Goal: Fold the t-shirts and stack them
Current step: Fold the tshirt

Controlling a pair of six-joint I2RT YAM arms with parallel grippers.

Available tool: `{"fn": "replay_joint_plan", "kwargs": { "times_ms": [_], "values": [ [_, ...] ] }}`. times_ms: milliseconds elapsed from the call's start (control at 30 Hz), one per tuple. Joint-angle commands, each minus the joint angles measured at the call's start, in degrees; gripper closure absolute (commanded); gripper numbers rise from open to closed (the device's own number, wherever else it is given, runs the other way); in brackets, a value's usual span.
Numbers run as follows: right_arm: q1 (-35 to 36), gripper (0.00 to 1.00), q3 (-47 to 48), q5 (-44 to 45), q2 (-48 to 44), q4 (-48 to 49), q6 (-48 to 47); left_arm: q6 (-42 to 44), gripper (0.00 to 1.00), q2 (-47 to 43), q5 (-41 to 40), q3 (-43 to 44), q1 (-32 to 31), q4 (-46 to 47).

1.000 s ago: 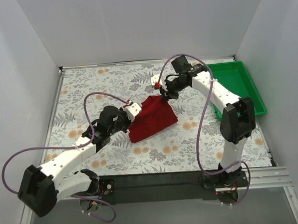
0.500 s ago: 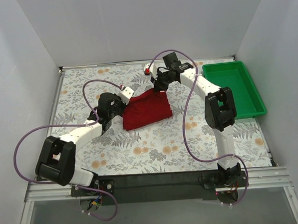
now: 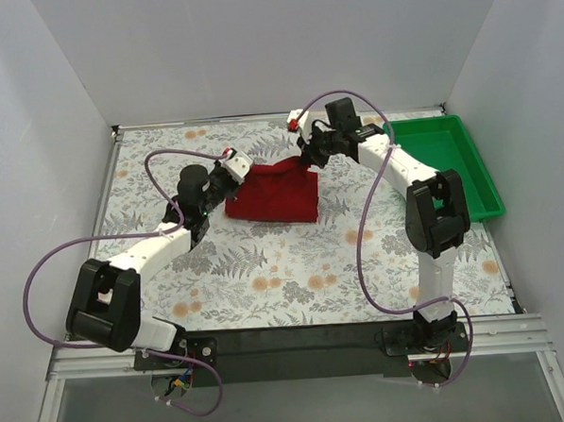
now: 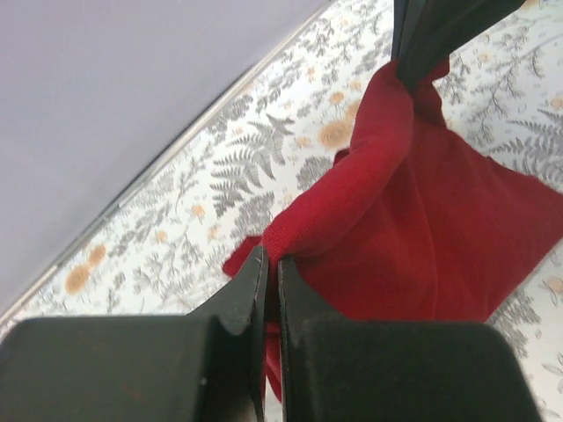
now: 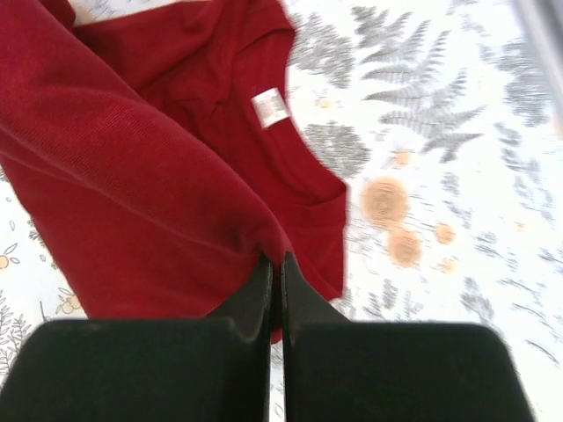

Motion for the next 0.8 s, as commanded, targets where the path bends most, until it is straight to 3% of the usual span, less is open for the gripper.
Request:
{"fn": "replay_joint_plan", "kwargs": {
  "times_ms": [0,333,467,767],
  "values": [
    [-1.7,0.99,-1.1,1.5,-4.8,6.5,3.1,1.6,1.00,3.5,4.8,4.7,0.6,4.1],
    [-3.5,0.99,-6.9,7.0,-5.7,12.8,8.8,1.2,1.00,22.2,8.3,15.6,2.5,8.4],
    [-3.7,0.99,-5.5,10.0,-2.3,13.5,10.5,1.5,1.00,29.6,5.2,21.0,2.8,8.5],
    [-3.7,0.99,1.4,10.8,6.0,13.4,14.2,1.6,1.00,33.0,2.1,23.9,4.4,8.4]
  ]
}}
